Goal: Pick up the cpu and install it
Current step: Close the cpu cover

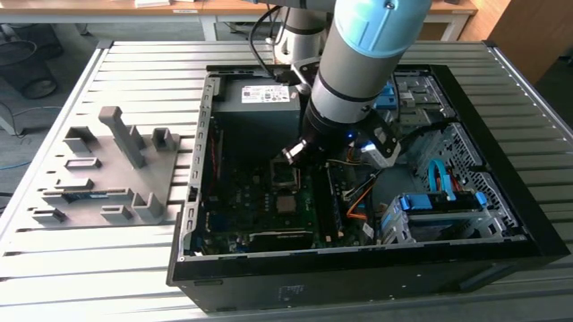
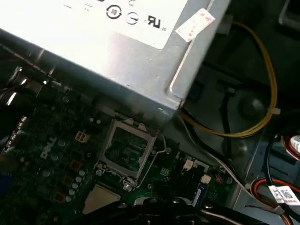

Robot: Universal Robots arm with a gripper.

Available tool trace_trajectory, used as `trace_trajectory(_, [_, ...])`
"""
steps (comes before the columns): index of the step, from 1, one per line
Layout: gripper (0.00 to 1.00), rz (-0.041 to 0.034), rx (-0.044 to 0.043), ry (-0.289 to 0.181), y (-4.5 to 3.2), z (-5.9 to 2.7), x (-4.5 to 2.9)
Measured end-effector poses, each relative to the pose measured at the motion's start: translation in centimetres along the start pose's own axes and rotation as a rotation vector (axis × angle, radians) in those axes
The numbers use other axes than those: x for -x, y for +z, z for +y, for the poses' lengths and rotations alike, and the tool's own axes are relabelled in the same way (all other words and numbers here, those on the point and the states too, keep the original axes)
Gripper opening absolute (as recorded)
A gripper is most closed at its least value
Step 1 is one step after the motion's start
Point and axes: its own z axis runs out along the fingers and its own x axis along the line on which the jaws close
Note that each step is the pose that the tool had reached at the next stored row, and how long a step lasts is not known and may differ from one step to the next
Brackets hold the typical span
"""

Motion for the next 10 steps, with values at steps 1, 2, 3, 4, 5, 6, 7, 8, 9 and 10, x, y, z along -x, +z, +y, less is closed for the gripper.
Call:
trace_trajectory(1, [0.10,0.0026,-0.0004,-0.015,0.01,0.00,0.00])
trace_trajectory(2, [0.10,0.0053,-0.0008,-0.032,0.02,0.01,0.01])
trace_trajectory(3, [0.10,0.0080,-0.0013,-0.048,0.03,0.01,0.01])
trace_trajectory(4, [0.10,0.0108,-0.0018,-0.065,0.03,0.01,0.01])
trace_trajectory(5, [0.10,0.0140,-0.0022,-0.084,0.04,0.01,0.01])
trace_trajectory(6, [0.10,0.0169,-0.0027,-0.102,0.05,0.01,0.01])
trace_trajectory(7, [0.10,0.0198,-0.0031,-0.119,0.06,0.00,0.01])
trace_trajectory(8, [0.10,0.0228,-0.0035,-0.137,0.07,0.00,0.01])
trace_trajectory(9, [0.10,0.0258,-0.0042,-0.154,0.07,0.00,0.01])
trace_trajectory(10, [0.10,0.0293,-0.0069,-0.168,0.07,0.00,0.01])
